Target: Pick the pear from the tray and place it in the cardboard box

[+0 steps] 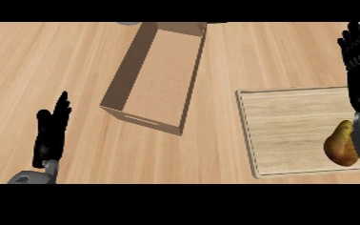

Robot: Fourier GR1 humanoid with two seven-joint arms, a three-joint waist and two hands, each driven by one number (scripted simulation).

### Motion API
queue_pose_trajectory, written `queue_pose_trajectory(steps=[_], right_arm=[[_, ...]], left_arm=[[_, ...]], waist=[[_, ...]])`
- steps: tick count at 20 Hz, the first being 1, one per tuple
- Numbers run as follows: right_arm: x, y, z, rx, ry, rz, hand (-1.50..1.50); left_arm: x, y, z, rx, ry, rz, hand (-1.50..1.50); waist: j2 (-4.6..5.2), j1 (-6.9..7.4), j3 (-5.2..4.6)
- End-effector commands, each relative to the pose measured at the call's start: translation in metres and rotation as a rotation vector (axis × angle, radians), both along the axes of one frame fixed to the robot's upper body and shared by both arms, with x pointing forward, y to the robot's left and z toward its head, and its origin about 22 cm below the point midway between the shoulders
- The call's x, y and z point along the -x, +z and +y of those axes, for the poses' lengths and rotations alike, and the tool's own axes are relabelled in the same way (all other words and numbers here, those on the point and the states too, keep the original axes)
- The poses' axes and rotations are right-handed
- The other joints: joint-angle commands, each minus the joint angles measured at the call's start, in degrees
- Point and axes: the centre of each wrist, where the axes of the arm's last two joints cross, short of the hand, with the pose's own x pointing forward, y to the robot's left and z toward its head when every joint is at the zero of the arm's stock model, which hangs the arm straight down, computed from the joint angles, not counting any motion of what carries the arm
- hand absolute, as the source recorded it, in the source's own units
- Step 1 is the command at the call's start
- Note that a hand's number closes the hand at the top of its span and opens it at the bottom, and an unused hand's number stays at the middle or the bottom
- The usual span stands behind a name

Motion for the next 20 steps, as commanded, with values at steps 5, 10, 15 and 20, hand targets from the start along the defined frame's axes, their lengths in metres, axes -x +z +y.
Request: queue_pose_trajectory(steps=[5, 10, 15, 20], right_arm=[[0.070, -0.049, -0.069, -0.114, -0.054, 0.162, -1.50], [0.114, -0.063, -0.106, 0.620, 0.001, 0.446, -1.50], [0.162, -0.083, -0.137, 0.165, 0.002, 0.125, -1.50], [0.165, -0.057, -0.178, 0.388, 0.040, 0.151, -1.50]], left_arm=[[-0.007, 0.036, 0.059, -0.302, -0.006, -0.107, 0.00], [-0.004, 0.036, 0.060, -0.287, -0.050, -0.075, 0.00], [-0.008, 0.047, 0.069, -0.297, -0.050, -0.083, 0.00], [-0.018, 0.041, 0.044, -0.276, -0.078, -0.098, 0.00]], waist=[[-0.73, -1.95, -1.02], [-0.47, -1.85, -1.09], [-0.81, -1.85, -1.02], [-0.55, -0.52, -1.11]])
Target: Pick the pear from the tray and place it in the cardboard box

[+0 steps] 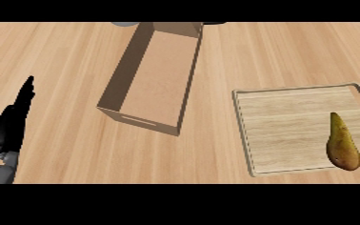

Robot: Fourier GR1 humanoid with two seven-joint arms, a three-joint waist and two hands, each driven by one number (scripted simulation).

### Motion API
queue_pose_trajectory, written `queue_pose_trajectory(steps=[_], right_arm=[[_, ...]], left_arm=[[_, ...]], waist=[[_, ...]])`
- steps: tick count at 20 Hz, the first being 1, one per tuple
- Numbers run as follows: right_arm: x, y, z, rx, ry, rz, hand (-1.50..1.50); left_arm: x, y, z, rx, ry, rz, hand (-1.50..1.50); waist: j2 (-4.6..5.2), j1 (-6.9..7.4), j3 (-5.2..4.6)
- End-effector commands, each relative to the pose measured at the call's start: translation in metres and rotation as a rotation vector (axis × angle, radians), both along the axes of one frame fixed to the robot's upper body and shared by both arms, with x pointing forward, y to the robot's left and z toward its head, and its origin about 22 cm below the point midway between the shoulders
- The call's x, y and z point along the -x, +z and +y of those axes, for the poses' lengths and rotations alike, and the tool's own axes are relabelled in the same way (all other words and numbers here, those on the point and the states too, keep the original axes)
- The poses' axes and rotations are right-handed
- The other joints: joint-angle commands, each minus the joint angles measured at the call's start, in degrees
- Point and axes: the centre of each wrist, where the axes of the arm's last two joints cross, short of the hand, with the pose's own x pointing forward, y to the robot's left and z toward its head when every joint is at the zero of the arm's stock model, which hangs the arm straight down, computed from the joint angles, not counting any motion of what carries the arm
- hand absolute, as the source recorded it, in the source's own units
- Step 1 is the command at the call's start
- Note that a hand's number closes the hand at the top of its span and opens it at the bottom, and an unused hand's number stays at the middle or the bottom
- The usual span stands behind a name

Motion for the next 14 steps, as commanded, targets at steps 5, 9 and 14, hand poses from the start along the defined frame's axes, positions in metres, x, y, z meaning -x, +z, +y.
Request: queue_pose_trajectory(steps=[5, 9, 14], right_arm=[[-0.005, 0.058, -0.034, 0.416, 0.048, 0.235, -1.50], [-0.018, 0.064, -0.022, 0.501, 0.127, 0.393, -1.50], [-0.051, 0.080, 0.007, 0.631, 0.148, 0.604, -1.50]], left_arm=[[0.001, 0.001, -0.005, 0.014, -0.021, -0.006, 0.00], [-0.004, 0.001, -0.012, -0.011, -0.030, 0.002, 0.00], [-0.009, 0.004, -0.001, -0.001, -0.038, -0.004, 0.00]], waist=[[0.09, 1.61, -0.14], [0.18, 1.40, -0.09], [0.39, 2.06, -0.17]])
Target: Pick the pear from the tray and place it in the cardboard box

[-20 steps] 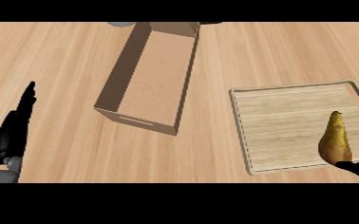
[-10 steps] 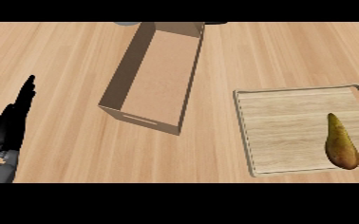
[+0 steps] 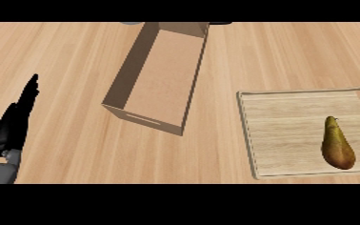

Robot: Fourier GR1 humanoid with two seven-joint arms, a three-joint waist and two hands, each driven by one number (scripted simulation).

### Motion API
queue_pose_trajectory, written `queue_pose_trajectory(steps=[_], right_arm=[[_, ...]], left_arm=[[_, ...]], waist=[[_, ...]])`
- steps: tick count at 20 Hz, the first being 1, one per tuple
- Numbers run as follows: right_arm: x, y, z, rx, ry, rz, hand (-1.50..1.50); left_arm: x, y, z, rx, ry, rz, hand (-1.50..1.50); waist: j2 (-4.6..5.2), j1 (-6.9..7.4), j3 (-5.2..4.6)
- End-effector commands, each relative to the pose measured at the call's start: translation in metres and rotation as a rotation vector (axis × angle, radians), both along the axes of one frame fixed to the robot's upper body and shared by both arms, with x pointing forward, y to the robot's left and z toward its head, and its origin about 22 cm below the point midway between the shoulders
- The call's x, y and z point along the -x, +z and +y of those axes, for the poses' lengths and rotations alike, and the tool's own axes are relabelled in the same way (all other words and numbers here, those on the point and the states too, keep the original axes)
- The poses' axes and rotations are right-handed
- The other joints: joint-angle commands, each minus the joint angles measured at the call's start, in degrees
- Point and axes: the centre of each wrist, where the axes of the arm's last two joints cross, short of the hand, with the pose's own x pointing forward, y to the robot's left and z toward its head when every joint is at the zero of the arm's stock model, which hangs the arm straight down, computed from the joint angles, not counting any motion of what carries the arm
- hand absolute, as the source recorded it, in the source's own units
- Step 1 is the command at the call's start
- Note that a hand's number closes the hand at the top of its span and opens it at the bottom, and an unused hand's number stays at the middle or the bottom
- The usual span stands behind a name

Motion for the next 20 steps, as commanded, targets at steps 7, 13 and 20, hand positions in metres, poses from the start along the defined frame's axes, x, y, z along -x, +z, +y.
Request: queue_pose_trajectory(steps=[7, 13, 20], right_arm=[[-0.053, 0.011, 0.050, 0.105, 0.018, 0.256, -1.50], [-0.070, -0.011, 0.061, 0.147, 0.003, 0.265, -1.50], [-0.063, -0.028, 0.060, 0.138, 0.018, 0.291, -1.50]], left_arm=[[-0.007, 0.002, -0.014, 0.003, -0.007, 0.014, 0.00], [0.010, -0.007, -0.002, -0.012, 0.001, 0.022, 0.00], [0.008, 0.010, 0.017, 0.006, 0.005, -0.013, 0.00]], waist=[[-0.13, -0.22, 0.09], [-0.16, -0.44, 0.09], [-0.22, -0.72, 0.09]])
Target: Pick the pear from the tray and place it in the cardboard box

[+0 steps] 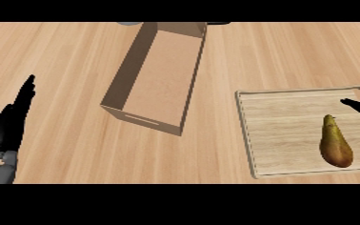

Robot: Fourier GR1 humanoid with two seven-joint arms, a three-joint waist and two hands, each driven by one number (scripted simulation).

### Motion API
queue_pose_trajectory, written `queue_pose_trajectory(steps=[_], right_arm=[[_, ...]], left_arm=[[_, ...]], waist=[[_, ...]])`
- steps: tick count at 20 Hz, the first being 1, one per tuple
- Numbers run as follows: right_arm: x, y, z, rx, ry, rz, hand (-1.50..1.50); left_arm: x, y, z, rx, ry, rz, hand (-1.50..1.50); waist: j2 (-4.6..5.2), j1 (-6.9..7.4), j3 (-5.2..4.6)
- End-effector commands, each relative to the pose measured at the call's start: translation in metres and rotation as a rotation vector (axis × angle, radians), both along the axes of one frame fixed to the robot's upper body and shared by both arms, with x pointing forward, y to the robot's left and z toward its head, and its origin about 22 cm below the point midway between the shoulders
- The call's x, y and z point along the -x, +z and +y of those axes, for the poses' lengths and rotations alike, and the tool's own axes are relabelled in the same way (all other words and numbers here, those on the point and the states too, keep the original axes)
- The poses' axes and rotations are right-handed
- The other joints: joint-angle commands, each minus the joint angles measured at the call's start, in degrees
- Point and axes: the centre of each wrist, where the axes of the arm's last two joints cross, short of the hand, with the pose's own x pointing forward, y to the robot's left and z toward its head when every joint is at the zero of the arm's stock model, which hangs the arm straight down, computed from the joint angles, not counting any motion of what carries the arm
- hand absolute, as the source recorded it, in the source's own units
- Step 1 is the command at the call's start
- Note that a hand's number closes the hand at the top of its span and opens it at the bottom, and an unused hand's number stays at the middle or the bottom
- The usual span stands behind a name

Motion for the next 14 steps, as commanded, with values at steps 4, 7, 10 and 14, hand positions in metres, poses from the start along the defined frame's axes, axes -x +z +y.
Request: queue_pose_trajectory(steps=[4, 7, 10, 14], right_arm=[[-0.011, 0.004, -0.003, -0.052, 0.028, -0.015, -1.50], [-0.014, 0.007, 0.011, -0.094, 0.057, -0.021, -1.50], [-0.010, 0.012, 0.036, -0.098, 0.098, -0.039, -1.50], [-0.001, 0.006, 0.039, -0.107, 0.106, -0.028, -1.50]], left_arm=[[0.006, -0.005, -0.018, 0.008, -0.003, -0.005, 0.00], [-0.008, -0.004, -0.018, -0.006, 0.002, 0.001, 0.00], [-0.009, 0.007, 0.001, -0.004, 0.021, 0.006, 0.00], [-0.004, -0.013, 0.009, -0.008, 0.017, -0.008, 0.00]], waist=[[-0.02, 0.12, 0.02], [0.00, -0.10, 0.00], [-0.05, -0.26, -0.01], [0.00, -0.32, -0.02]])
